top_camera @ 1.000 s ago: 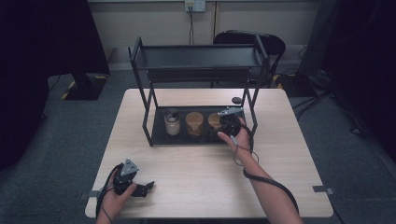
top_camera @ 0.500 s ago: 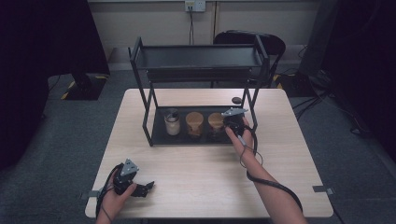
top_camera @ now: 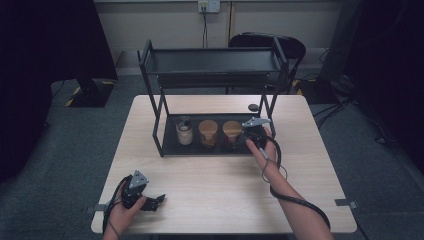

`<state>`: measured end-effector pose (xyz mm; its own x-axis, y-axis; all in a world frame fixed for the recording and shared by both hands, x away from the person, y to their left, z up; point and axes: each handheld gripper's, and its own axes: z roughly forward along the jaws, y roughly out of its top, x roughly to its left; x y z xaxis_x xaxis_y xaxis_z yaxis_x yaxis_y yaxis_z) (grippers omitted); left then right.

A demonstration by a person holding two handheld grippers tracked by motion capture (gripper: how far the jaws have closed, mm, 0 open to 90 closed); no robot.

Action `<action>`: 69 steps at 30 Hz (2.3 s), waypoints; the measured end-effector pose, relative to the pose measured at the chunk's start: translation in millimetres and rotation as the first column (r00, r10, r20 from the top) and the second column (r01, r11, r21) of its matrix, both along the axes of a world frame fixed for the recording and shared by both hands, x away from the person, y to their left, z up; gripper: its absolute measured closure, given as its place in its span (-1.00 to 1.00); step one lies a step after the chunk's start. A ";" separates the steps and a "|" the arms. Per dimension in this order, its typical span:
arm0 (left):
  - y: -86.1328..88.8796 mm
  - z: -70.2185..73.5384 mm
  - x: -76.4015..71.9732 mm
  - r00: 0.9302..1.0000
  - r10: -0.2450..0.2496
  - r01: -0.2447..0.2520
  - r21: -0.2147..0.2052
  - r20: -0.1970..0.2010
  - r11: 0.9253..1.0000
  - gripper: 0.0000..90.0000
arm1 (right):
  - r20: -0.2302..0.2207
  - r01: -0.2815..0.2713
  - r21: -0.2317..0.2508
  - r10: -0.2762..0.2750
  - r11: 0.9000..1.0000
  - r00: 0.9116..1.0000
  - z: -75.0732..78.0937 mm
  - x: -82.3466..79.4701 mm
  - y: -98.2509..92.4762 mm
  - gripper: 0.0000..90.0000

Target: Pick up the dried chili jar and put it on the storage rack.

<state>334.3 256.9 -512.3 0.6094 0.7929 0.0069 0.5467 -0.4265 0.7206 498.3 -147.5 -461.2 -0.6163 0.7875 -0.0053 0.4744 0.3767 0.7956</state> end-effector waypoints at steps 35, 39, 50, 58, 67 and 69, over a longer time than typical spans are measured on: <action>0.0 0.0 0.0 1.000 0.000 0.000 0.000 0.000 1.000 -1.00 | -0.005 -0.037 0.014 0.037 0.999 0.999 3.7 -23.3 -5.6 -0.92; 0.0 0.0 0.0 1.000 0.000 0.000 0.000 0.000 1.000 -1.00 | -0.009 -0.041 0.018 0.041 0.999 0.999 3.4 -25.7 -6.5 -0.92; 0.3 0.1 0.1 1.000 -0.002 0.002 0.004 0.000 1.000 -1.00 | -0.008 -0.061 0.027 0.061 0.998 0.998 4.5 -34.4 -7.7 -0.92; 0.3 0.1 0.1 1.000 -0.003 0.003 0.004 0.000 1.000 -1.00 | -0.016 -0.074 0.034 0.075 0.997 0.997 2.0 -40.4 -10.7 -0.92; 0.3 0.1 0.1 1.000 -0.002 0.002 0.004 0.000 1.000 -1.00 | -0.018 -0.090 0.047 0.091 0.995 0.996 -0.3 -48.9 -13.4 -0.92; 0.3 0.1 0.1 1.000 -0.002 0.002 0.004 0.000 1.000 -1.00 | -0.021 -0.096 0.052 0.097 0.994 0.995 -1.7 -50.9 -13.9 -0.92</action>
<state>334.4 257.2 -512.2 0.6113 0.7914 0.0100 0.5456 -0.4306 0.7190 447.4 -161.4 -463.0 -0.6886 0.7235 0.0486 0.4569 0.3809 0.8038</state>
